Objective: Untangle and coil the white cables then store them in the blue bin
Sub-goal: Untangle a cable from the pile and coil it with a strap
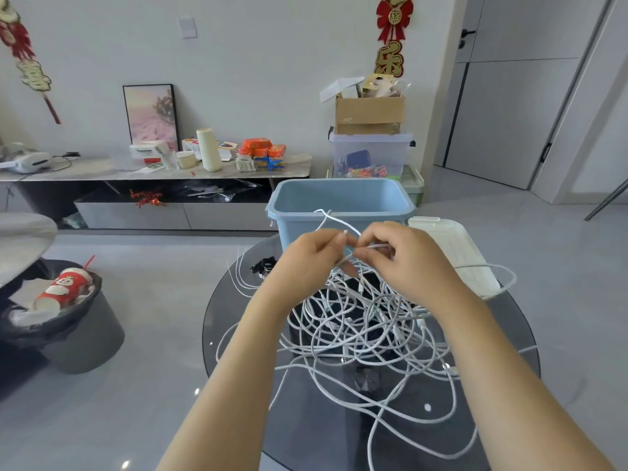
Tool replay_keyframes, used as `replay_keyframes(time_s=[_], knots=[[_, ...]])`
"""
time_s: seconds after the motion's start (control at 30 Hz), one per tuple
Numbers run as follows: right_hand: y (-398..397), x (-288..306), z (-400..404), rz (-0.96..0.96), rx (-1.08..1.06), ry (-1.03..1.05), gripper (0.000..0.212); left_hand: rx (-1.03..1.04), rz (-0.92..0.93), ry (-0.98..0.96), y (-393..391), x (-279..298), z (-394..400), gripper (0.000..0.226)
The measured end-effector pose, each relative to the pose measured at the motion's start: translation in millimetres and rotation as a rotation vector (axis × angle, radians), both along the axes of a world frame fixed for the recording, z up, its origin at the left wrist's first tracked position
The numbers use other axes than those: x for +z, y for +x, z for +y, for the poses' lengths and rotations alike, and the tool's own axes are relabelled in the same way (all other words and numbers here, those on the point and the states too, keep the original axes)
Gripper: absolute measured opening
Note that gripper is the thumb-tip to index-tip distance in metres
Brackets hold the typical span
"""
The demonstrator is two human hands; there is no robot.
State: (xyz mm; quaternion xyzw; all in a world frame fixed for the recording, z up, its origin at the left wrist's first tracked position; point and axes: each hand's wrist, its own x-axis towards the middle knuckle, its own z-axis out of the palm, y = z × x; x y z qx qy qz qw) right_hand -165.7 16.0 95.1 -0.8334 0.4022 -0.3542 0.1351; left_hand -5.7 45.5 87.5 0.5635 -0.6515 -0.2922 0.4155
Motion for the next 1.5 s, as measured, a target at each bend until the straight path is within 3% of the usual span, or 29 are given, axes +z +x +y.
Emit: replay_keyframes(time_s=[0.17,0.23,0.37,0.43,0.53,0.67,0.77,0.87,0.93,1.07,1.17,1.33,1.5], knots=[[-1,-2,-1,-0.354,-0.063,-0.030,0.036,-0.253,0.309,0.216,6,4,5,0.036],[-1,-6,-4,-0.418,-0.066,0.058,0.040,-0.334,0.578,0.271,9,5,6,0.030],[-4,-21,-13,-0.283,-0.057,0.311,0.033,-0.330,1.406,0.255,12,5,7,0.025],[-9,-30,-16,-0.086,-0.096,0.373,0.024,-0.283,1.665,0.149,13,6,5,0.018],[-12,-31,-13,0.294,-0.096,0.433,0.024,-0.133,1.601,0.002,13,1,-4,0.016],[-1,-6,4,0.584,-0.006,0.372,0.035,-0.008,1.271,-0.028,5,-14,-15,0.029],[2,7,15,0.459,0.012,0.315,0.026,0.089,0.946,-0.028,-3,-17,-14,0.030],[-4,15,17,0.169,0.001,0.266,0.018,0.115,0.470,-0.061,-8,-21,-8,0.028],[-12,17,14,-0.059,-0.011,0.214,0.022,0.011,0.286,0.009,-7,-24,-6,0.028],[-11,12,2,-0.280,-0.048,0.167,0.026,-0.266,0.368,0.164,-5,-15,-3,0.029],[-2,0,-10,-0.434,-0.070,0.245,0.027,-0.402,0.608,0.190,-8,-11,-2,0.028],[1,-9,-10,-0.520,-0.048,0.421,0.026,-0.341,1.141,0.190,-6,-3,-3,0.045],[-2,-15,-11,-0.467,0.011,0.604,0.035,-0.261,1.449,0.060,-12,6,-4,0.034]])
